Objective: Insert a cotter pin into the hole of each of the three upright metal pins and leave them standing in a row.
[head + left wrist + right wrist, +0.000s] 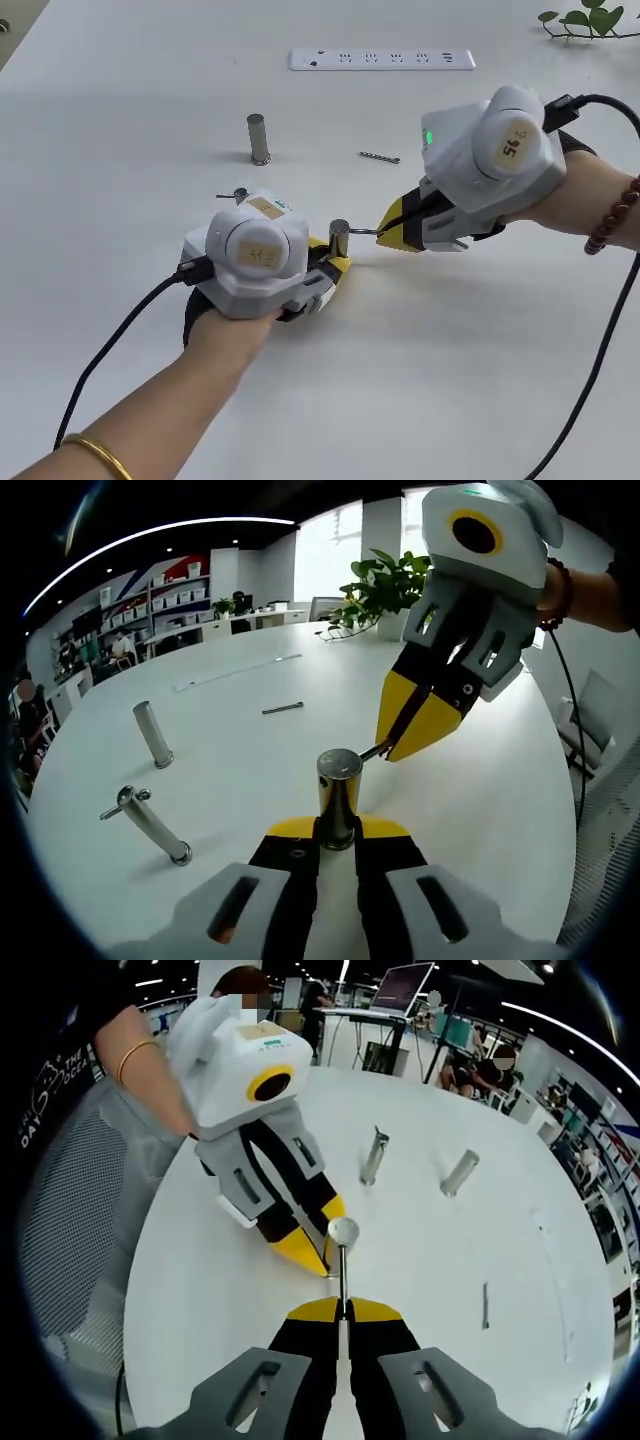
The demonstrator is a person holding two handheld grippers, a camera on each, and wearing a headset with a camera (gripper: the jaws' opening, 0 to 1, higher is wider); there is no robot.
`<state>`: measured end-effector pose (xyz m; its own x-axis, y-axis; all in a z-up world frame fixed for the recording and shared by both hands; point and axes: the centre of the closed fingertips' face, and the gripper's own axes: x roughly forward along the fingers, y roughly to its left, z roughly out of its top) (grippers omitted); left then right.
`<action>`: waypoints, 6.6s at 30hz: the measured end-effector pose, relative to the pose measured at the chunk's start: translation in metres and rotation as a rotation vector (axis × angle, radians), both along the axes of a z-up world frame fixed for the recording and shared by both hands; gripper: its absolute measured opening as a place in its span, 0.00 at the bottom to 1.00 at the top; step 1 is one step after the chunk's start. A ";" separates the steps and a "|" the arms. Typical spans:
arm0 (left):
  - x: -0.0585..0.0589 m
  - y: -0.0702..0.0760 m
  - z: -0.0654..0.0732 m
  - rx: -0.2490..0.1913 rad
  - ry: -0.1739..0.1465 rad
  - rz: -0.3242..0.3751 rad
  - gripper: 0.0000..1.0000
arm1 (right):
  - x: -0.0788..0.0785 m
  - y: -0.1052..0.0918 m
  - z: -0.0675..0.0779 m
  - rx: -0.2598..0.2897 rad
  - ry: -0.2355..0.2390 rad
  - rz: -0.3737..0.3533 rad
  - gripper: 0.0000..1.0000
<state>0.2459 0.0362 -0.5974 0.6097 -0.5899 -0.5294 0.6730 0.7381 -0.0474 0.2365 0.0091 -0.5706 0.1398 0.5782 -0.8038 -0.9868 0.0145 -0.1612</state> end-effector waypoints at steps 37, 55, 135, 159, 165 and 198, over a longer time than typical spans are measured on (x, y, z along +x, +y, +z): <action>0.000 0.000 -0.004 0.014 -0.002 0.019 0.11 | -0.005 0.022 0.008 0.058 0.069 -0.027 0.00; 0.000 0.000 -0.003 0.011 -0.003 0.030 0.11 | -0.003 0.012 0.011 0.075 0.111 -0.104 0.02; 0.004 -0.002 0.002 -0.031 -0.057 0.109 0.11 | 0.000 -0.004 0.012 0.251 0.233 -0.442 0.28; 0.037 0.023 0.006 -0.044 -0.053 0.160 0.10 | 0.005 -0.009 0.014 0.287 0.256 -0.510 0.28; 0.041 0.027 0.004 -0.041 -0.045 0.170 0.10 | 0.005 -0.009 0.013 0.283 0.258 -0.512 0.28; 0.048 0.023 0.005 -0.056 -0.038 0.161 0.12 | 0.006 -0.008 0.008 0.280 0.276 -0.521 0.28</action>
